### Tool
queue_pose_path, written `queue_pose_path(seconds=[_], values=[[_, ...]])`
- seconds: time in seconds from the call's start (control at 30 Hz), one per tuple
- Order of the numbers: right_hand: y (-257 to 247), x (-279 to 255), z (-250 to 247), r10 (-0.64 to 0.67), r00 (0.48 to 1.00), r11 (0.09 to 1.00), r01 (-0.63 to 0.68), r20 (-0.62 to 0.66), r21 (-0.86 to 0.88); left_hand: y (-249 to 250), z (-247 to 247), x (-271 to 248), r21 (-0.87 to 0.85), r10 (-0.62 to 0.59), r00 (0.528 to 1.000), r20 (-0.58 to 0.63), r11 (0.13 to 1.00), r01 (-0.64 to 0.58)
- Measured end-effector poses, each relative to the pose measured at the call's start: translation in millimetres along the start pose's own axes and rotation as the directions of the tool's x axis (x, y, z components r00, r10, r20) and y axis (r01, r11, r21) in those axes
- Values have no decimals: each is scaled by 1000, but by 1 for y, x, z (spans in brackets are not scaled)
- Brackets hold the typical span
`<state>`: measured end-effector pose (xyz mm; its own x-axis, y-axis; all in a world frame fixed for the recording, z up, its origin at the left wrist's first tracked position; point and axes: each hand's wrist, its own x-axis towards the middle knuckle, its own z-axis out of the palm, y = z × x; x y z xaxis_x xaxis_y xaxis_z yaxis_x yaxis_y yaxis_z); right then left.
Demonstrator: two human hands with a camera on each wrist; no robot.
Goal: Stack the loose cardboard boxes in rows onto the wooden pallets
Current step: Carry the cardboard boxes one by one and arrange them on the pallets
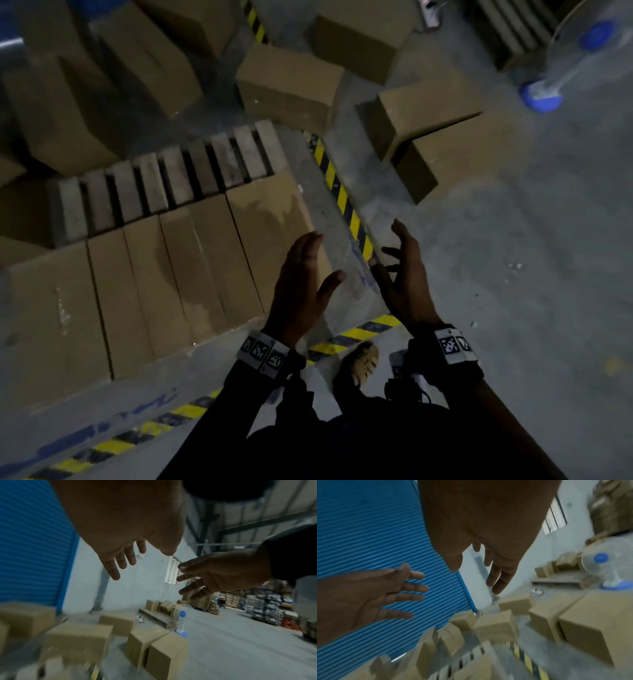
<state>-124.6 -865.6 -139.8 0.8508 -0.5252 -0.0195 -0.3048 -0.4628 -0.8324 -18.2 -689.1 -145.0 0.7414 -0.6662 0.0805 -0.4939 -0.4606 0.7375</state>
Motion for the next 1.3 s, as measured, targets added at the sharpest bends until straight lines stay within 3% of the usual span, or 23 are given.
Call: queue_pose_path(seconds=[0.13,0.23,0.4,0.6,0.83,1.0,1.17,1.3], values=[[12,7,-60,-179,982,913,189,61,-363,37,16,32,114,109,994,-10,988,-108],[35,15,-117,-179,983,875,183,50,-449,66,41,56,218,210,978,-20,955,-201],[77,29,-202,-134,991,889,118,-5,-442,109,91,91,229,214,976,-30,952,-202],[116,67,-267,-117,991,934,87,-68,-347,162,140,148,183,245,969,32,952,-247],[176,175,-350,-128,988,953,98,-87,-287,199,219,278,60,235,963,132,968,-245],[214,244,-427,-77,987,969,41,-142,-244,236,278,376,-52,186,962,200,982,-179],[254,291,-490,-18,969,982,-29,-245,-188,287,316,446,-110,191,940,282,980,-166],[294,328,-527,23,968,982,-68,-249,-174,302,347,493,-60,209,932,297,978,-200]])
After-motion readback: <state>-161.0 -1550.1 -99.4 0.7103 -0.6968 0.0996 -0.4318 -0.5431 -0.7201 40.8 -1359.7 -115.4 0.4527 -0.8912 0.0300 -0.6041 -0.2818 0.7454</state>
